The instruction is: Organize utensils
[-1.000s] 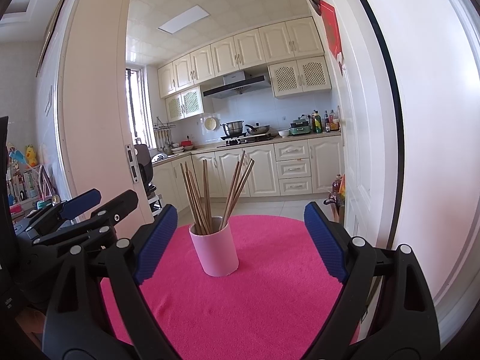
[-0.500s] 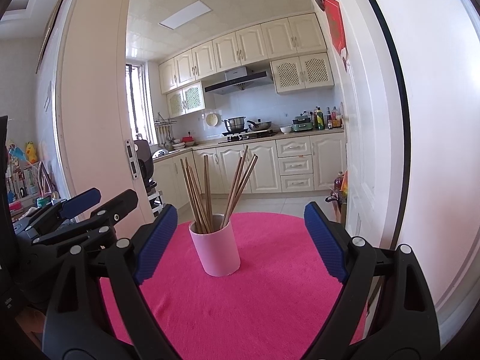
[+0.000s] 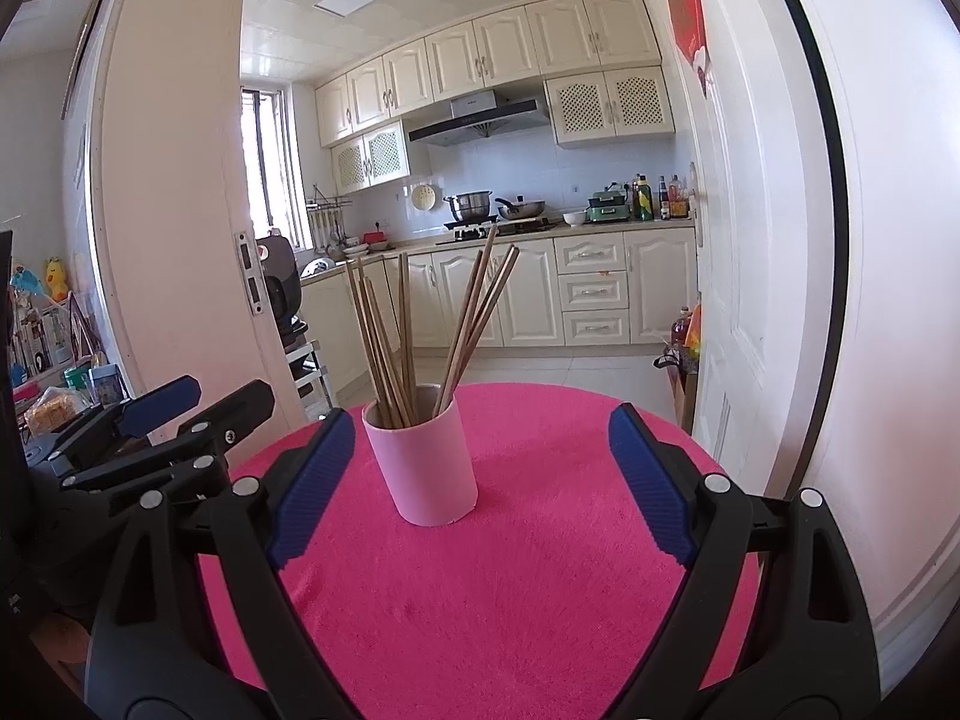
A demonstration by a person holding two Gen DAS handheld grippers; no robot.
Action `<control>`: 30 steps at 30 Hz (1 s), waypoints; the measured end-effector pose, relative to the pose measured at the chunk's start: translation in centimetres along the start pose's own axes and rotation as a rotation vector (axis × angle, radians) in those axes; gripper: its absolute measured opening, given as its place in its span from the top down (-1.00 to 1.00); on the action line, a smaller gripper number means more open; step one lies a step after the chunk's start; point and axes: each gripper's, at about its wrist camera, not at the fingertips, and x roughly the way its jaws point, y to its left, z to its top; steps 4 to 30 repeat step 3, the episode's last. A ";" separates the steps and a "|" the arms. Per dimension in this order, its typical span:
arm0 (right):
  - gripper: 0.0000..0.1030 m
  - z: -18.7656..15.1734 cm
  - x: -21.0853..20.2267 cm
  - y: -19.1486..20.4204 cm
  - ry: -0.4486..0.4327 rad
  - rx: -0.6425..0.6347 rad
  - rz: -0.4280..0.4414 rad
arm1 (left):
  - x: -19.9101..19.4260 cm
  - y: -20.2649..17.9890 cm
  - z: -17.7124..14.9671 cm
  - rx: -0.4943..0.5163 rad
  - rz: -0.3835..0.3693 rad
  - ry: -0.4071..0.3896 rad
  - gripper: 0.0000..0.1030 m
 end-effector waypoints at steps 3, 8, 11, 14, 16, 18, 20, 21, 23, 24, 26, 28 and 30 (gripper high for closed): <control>-0.65 -0.6 1.9 -0.2 0.073 -0.006 0.001 | 1.8 0.4 -0.7 -0.002 0.013 0.048 -0.23; -0.65 -0.6 1.9 -0.2 0.073 -0.006 0.001 | 1.8 0.4 -0.7 -0.002 0.013 0.048 -0.23; -0.65 -0.6 1.9 -0.2 0.073 -0.006 0.001 | 1.8 0.4 -0.7 -0.002 0.013 0.048 -0.23; -0.65 -0.6 1.9 -0.2 0.073 -0.006 0.001 | 1.8 0.4 -0.7 -0.002 0.013 0.048 -0.23; -0.65 -0.6 1.9 -0.2 0.073 -0.006 0.001 | 1.8 0.4 -0.7 -0.002 0.013 0.048 -0.23; -0.65 -0.6 1.9 -0.2 0.073 -0.006 0.001 | 1.8 0.4 -0.7 -0.002 0.013 0.048 -0.23; -0.65 -0.6 1.9 -0.2 0.073 -0.006 0.001 | 1.8 0.4 -0.7 -0.002 0.013 0.048 -0.23; -0.65 -0.6 1.9 -0.2 0.073 -0.006 0.001 | 1.8 0.4 -0.7 -0.002 0.013 0.048 -0.23; -0.65 -0.6 1.9 -0.2 0.073 -0.006 0.001 | 1.8 0.4 -0.7 -0.002 0.013 0.048 -0.23; -0.65 -0.6 1.9 -0.2 0.073 -0.006 0.001 | 1.8 0.4 -0.7 -0.002 0.013 0.048 -0.23; -0.65 -0.6 1.9 -0.2 0.073 -0.006 0.001 | 1.8 0.4 -0.7 -0.002 0.013 0.048 -0.23; -0.65 -0.6 1.9 -0.2 0.073 -0.006 0.001 | 1.8 0.4 -0.7 -0.002 0.013 0.048 -0.23; -0.65 -0.6 1.9 -0.2 0.073 -0.006 0.001 | 1.8 0.4 -0.7 -0.002 0.013 0.048 -0.23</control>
